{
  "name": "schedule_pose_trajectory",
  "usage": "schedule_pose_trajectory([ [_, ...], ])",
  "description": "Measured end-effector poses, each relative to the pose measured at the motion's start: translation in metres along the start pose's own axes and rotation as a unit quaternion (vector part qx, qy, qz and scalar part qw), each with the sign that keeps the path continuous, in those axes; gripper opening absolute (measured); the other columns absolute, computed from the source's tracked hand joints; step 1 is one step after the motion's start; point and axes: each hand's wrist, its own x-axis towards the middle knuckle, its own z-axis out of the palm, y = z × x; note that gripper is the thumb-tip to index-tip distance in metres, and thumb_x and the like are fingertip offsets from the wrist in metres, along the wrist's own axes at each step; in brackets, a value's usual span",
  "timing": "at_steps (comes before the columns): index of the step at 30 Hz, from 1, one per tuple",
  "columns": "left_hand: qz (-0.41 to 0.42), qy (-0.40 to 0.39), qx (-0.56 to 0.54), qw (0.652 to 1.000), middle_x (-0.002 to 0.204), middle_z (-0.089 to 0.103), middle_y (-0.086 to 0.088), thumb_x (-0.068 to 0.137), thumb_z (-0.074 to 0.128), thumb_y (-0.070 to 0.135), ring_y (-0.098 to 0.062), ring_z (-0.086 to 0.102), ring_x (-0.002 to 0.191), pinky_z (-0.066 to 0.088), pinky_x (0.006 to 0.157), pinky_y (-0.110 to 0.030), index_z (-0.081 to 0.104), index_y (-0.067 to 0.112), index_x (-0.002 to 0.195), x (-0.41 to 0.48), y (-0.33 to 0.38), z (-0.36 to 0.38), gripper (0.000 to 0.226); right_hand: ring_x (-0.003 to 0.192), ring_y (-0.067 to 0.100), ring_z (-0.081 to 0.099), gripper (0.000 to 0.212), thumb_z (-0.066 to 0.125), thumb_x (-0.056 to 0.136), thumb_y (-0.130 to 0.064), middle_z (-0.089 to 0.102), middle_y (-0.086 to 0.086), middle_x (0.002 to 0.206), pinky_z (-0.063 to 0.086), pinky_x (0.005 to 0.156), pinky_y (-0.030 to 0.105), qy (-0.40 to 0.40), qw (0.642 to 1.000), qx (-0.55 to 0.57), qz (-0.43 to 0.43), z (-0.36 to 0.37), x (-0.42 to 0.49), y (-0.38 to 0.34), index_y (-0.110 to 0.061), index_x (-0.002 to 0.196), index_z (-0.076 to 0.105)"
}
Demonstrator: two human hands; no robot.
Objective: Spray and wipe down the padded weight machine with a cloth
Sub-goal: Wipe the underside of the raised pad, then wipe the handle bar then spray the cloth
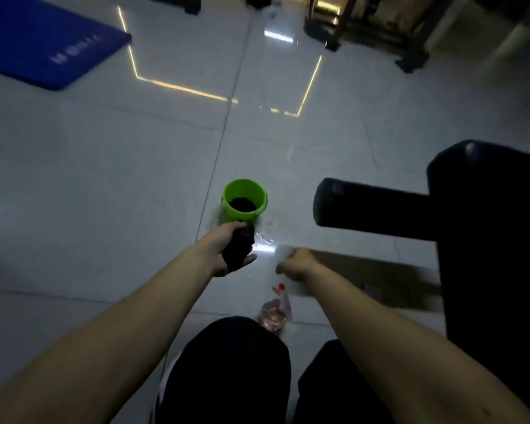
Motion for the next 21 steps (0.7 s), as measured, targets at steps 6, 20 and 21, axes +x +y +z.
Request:
schedule_pose_trajectory([
  [6,-0.068,0.029,0.018,0.997,0.084,0.063,-0.012,0.096,0.068,0.034,-0.021,0.061,0.071,0.060,0.076,-0.043,0.063,0.009,0.100,0.048,-0.018,-0.024,0.027,0.095,0.021,0.065,0.026,0.077,0.089,-0.035,0.066,0.003,0.098,0.052,0.082,0.030,-0.096,0.980,-0.156,0.082,0.056,0.042,0.052,-0.013,0.095,0.064],
  [20,-0.040,0.087,0.098,0.991,0.082,0.068,-0.007,0.071,0.093,0.034,-0.020,0.066,0.076,0.064,0.078,-0.042,0.065,0.007,0.104,-0.154,0.074,0.064,0.051,0.094,0.030,0.063,0.024,0.053,0.102,-0.041,0.068,0.008,0.112,0.043,0.071,0.035,0.080,0.994,0.047,0.055,-0.052,-0.158,-0.043,-0.024,0.119,0.055],
  [21,-0.032,0.093,0.116,0.988,0.081,0.067,-0.008,0.074,0.091,0.025,-0.020,0.065,0.075,0.064,0.079,-0.043,0.066,0.006,0.103,-0.189,0.093,0.078,0.043,0.089,0.026,0.062,0.019,0.058,0.100,-0.040,0.067,0.005,0.108,0.043,0.069,0.034,0.090,0.993,0.065,0.038,-0.076,-0.192,-0.061,-0.026,0.113,0.053],
])
